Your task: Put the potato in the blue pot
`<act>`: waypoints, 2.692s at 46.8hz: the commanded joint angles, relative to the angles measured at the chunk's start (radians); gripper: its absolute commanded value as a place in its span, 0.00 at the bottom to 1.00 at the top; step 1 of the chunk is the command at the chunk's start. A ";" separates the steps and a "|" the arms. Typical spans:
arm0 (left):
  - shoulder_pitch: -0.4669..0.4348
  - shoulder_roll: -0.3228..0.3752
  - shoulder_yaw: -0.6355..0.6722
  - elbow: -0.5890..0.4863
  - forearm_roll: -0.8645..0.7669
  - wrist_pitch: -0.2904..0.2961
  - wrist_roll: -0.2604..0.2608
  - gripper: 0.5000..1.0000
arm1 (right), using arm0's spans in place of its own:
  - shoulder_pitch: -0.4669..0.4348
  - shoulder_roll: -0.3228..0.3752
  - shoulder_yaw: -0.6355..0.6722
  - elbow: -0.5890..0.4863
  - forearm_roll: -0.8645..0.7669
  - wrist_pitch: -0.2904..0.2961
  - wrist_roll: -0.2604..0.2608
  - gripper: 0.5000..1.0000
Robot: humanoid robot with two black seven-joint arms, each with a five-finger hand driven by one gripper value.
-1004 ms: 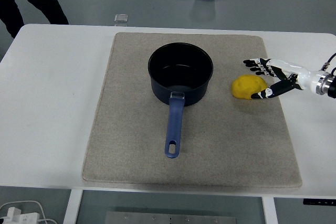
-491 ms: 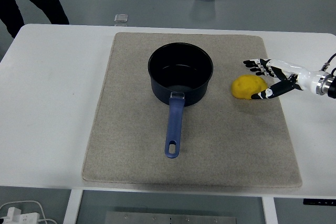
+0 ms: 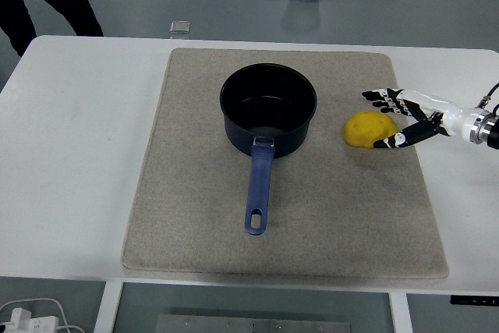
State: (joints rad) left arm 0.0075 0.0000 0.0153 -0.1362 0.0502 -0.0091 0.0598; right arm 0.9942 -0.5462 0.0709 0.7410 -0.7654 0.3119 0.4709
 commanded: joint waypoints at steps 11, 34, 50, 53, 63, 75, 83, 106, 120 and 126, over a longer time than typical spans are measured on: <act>0.000 0.000 0.000 0.001 -0.001 0.000 0.000 0.99 | -0.014 0.002 0.001 0.000 0.000 -0.019 0.002 0.77; 0.000 0.000 0.000 0.003 0.000 0.000 0.000 0.99 | -0.014 0.002 0.003 0.000 0.001 -0.051 0.000 0.18; 0.000 0.000 0.000 0.000 -0.001 0.000 0.000 0.99 | -0.008 -0.003 0.006 0.001 0.018 -0.050 0.002 0.10; 0.000 0.000 0.000 0.000 0.000 -0.002 0.000 0.99 | -0.005 -0.004 0.009 0.001 0.020 -0.048 0.002 0.10; 0.000 0.000 0.002 0.000 0.000 -0.002 0.000 0.99 | 0.003 0.000 0.072 0.001 0.046 -0.036 -0.002 0.10; 0.000 0.000 0.003 -0.002 0.000 -0.002 0.000 0.99 | 0.076 0.000 0.069 0.009 0.136 -0.025 -0.008 0.10; 0.000 0.000 0.003 -0.002 0.000 0.000 0.000 0.99 | 0.123 0.002 0.060 0.008 0.179 -0.014 -0.014 0.10; 0.000 0.000 0.003 0.000 0.000 -0.002 0.000 0.99 | 0.190 0.078 0.013 0.008 0.187 -0.010 -0.014 0.11; 0.000 0.000 0.002 0.000 0.000 -0.002 0.000 0.99 | 0.228 0.172 -0.002 -0.035 0.187 -0.010 -0.015 0.11; 0.000 0.000 0.002 0.000 0.000 -0.002 0.000 0.99 | 0.247 0.229 -0.031 -0.064 0.187 -0.011 -0.015 0.11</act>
State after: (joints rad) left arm 0.0079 0.0000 0.0171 -0.1365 0.0508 -0.0103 0.0599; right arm 1.2337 -0.3432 0.0494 0.6898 -0.5792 0.3015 0.4554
